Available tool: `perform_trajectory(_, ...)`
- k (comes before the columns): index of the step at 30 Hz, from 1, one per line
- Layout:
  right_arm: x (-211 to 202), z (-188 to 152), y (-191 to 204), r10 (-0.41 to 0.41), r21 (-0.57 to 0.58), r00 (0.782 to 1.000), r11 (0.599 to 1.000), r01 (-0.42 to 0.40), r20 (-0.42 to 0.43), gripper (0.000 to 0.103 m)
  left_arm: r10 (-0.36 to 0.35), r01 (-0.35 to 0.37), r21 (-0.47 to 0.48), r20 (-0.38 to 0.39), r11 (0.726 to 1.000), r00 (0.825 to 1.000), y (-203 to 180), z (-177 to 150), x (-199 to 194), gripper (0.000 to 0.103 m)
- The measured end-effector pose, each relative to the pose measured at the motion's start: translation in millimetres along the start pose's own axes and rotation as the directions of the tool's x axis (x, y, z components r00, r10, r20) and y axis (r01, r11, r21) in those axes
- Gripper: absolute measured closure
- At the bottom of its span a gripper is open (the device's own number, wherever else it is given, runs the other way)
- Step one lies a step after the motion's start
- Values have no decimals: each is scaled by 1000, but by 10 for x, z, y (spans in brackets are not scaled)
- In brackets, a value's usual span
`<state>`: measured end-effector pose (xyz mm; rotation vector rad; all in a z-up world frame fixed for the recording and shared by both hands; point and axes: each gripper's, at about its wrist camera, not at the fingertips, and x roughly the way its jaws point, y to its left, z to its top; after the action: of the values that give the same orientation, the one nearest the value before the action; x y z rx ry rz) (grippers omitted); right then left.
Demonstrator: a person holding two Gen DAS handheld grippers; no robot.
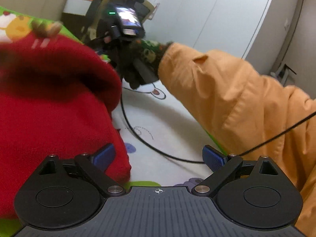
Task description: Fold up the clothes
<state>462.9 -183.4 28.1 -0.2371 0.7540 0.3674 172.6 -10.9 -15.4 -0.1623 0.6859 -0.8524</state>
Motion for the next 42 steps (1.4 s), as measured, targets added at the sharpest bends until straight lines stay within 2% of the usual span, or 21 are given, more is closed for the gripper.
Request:
perform_trajectory(3, -67, -265, -185, 27, 100, 1000, 995, -27, 3, 3, -2, 2, -14, 9, 1000, 1000, 10, 36, -25, 5)
perform_trajectory(6, -232, -395, -256, -16, 150, 1000, 989, 12, 25, 3, -2, 3, -26, 23, 1000, 1000, 22, 103, -66, 5)
perform_trajectory(8, -456, -483, -289, -57, 162, 996, 986, 44, 75, 3, -2, 3, -35, 33, 999, 999, 29, 148, -93, 5)
perform_trajectory(10, -752, -645, -342, -53, 191, 989, 981, 26, 135, 3, -3, 5, -43, 44, 999, 999, 38, 195, -127, 5)
perform_trajectory(11, -905, -750, -358, -55, 209, 985, 978, 20, 165, 3, -12, 16, -55, 69, 998, 998, 56, 251, -214, 5)
perform_trajectory(14, -1253, -1054, -366, -48, 237, 976, 972, -4, 212, 3, 59, -45, -80, 182, 996, 982, 150, 465, -474, 5)
perform_trajectory(16, -1481, -1269, -326, -23, 242, 967, 969, -40, 253, 3, 197, -158, -162, 264, 974, 944, 323, 618, -594, 5)
perform_trajectory(18, -1661, -1403, -242, 17, 211, 951, 974, -86, 309, 3, 326, -243, -277, 311, 930, 893, 563, 756, -672, 5)
perform_trajectory(21, -1897, -1496, -46, 134, 114, 920, 976, -187, 367, 3, 458, -320, -415, 291, 852, 840, 972, 898, -624, 5)
perform_trajectory(22, -1944, -1488, 80, 159, 65, 909, 978, -199, 385, 3, 476, -333, -439, 269, 834, 837, 1092, 929, -552, 6)
perform_trajectory(24, -2004, -1447, 351, 191, -30, 888, 980, -197, 419, 3, 487, -347, -459, 232, 818, 842, 1215, 933, -456, 12)
perform_trajectory(26, -2031, -1392, 622, 207, -111, 867, 978, -176, 454, 3, 497, -361, -476, 196, 802, 845, 1334, 936, -361, 14)
perform_trajectory(27, -1998, -1362, 737, 223, -152, 865, 973, -172, 449, 3, 502, -370, -472, 190, 800, 844, 1347, 921, -333, 15)
perform_trajectory(28, -1955, -1331, 847, 240, -192, 866, 967, -170, 440, 3, 506, -378, -468, 184, 799, 842, 1360, 906, -304, 15)
perform_trajectory(30, -1792, -1319, 1058, 228, -271, 885, 955, -122, 406, 5, 520, -396, -466, 172, 791, 837, 1380, 855, -275, 16)
perform_trajectory(31, -1741, -1325, 1068, 209, -268, 890, 958, -103, 404, 9, 528, -404, -469, 167, 785, 833, 1384, 818, -278, 20)
perform_trajectory(34, -1610, -1350, 1037, 144, -231, 902, 972, -50, 407, 11, 557, -397, -518, 195, 758, 808, 1348, 651, -491, 22)
perform_trajectory(36, -1598, -1340, 959, 108, -193, 905, 981, -29, 410, 15, 544, -401, -490, 191, 774, 817, 1361, 653, -493, 18)
perform_trajectory(38, -1579, -1333, 937, 88, -197, 908, 980, -6, 409, 20, 501, -373, -475, 177, 797, 847, 1388, 676, -421, 16)
perform_trajectory(40, -1556, -1330, 1020, 86, -235, 909, 972, 13, 407, 29, 500, -383, -431, 200, 817, 843, 1322, 712, -363, 18)
perform_trajectory(42, -1538, -1343, 1132, 67, -283, 900, 957, 64, 430, 36, 508, -405, -387, 215, 828, 834, 1266, 739, -306, 26)
